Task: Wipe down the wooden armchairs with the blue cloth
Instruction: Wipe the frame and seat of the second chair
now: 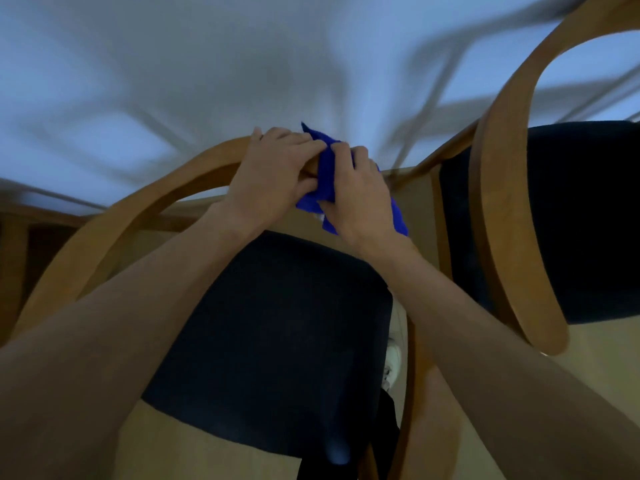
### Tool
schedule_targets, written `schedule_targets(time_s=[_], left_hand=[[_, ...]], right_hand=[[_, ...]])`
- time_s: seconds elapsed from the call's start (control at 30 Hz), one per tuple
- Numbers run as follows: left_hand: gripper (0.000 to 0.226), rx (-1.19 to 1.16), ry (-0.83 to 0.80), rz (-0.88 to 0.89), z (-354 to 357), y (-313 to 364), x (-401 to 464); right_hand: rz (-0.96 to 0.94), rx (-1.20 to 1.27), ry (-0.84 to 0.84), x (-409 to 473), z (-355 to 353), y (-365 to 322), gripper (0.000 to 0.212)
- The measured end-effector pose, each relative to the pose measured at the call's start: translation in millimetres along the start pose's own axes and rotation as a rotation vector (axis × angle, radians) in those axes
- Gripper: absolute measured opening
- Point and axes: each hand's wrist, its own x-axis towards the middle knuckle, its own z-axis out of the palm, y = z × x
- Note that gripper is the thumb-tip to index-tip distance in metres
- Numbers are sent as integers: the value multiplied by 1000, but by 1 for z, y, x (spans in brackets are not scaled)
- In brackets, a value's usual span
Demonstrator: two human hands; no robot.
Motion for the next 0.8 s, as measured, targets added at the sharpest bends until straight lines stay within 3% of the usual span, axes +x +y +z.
schedule_targets(time_s=[0.17, 0.33, 0.43, 0.53, 0.63, 0.8], left_hand=[[53, 54, -26, -6, -5, 3, 1], [54, 40, -19, -33, -5, 8, -2], [54, 43, -36, -42, -7, 11, -3], [49, 37, -29, -39, -6, 11, -3], [48, 15, -22, -40, -8, 11, -1], [51, 68, -69, -30, -11, 12, 3]], right_hand=[[232, 112, -114, -48, -8, 49, 55], [486, 21, -260, -105, -23, 70, 50], [442, 13, -201, -75, -21, 47, 49], [209, 12, -83, -17, -10, 7, 53], [44, -7, -67, 5, -7, -6, 61], [292, 111, -144, -64, -13, 59, 53]])
